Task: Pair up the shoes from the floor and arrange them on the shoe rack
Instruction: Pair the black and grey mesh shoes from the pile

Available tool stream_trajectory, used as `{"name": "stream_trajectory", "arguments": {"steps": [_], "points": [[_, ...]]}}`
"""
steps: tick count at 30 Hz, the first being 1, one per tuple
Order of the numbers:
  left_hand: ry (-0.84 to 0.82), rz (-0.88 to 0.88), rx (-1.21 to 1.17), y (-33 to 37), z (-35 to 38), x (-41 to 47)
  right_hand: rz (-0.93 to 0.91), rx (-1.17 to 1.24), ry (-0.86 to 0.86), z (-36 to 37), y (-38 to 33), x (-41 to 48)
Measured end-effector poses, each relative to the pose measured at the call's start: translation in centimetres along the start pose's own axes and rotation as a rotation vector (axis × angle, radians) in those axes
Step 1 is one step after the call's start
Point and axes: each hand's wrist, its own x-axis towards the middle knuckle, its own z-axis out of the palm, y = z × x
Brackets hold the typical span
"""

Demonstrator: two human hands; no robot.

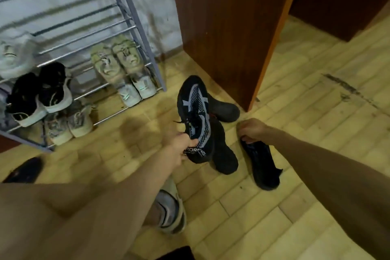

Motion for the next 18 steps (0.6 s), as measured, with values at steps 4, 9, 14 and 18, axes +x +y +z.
{"name": "stream_trajectory", "arguments": {"steps": [4,9,14,18], "points": [[0.004,-0.089,0.053,-4.6,-0.2,1.9,0.117,0.017,-0.019,3.6,5.1,1.2],[0.104,-0.151,0.204,-8.3,-3.4,3.5,0.15,-0.048,-0.05,8.2,7.7,2.2],[0.151,-0.231,0.043,-9.2,-4.5,3.7,0.181,0.018,-0.015,11.4,7.2,4.1],[0.138,-0.23,-0.118,-7.9,-3.6,3.8,0.014,-0.197,0.131,10.5,6.2,4.0]]}}
